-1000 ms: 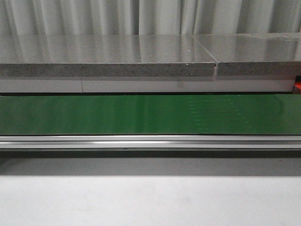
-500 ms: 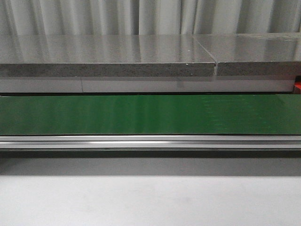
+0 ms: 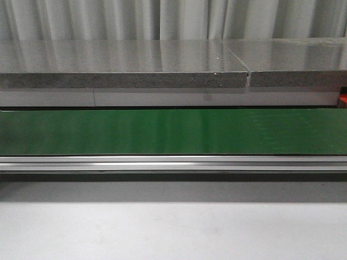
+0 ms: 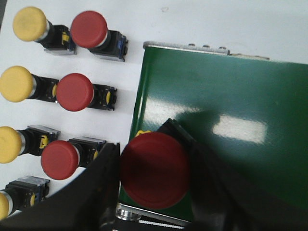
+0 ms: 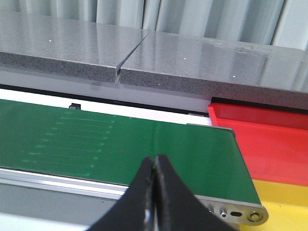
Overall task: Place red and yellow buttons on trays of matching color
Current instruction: 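Carry the red button onto the green belt and open the left gripper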
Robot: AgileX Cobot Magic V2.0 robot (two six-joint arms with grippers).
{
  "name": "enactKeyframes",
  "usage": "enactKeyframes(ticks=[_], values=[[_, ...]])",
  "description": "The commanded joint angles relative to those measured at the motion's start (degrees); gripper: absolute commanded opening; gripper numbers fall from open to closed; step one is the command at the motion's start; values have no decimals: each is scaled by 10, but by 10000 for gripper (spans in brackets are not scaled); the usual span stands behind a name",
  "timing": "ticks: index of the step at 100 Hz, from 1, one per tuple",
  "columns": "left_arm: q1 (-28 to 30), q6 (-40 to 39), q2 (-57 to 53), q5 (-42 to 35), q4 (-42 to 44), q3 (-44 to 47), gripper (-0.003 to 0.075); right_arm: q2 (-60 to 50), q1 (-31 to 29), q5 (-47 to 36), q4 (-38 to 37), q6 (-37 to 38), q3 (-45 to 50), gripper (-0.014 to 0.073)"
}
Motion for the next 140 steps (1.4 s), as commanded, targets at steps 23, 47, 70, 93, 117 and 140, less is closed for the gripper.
enactKeyframes(ticks=[23,47,70,93,117,140], values=[[-4,18,4,2,-3,-19,109,-8,1,-46,0,0,-5,-67],[-4,56,5,1,-26,-19,560,-8,1,-46,0,0,-5,-67],[-4,59,4,-2,-28,-46,629,-8,1,-46,0,0,-5,-67],[-4,77,-23,-2,-68,-90,629,-8,1,-46,0,0,-5,-67],[17,43,-80,-1,-71,-92,629,-8,1,-46,0,0,-5,-67],[88,31,-132,-5,-74,-44,629,-8,1,-46,0,0,-5,-67]])
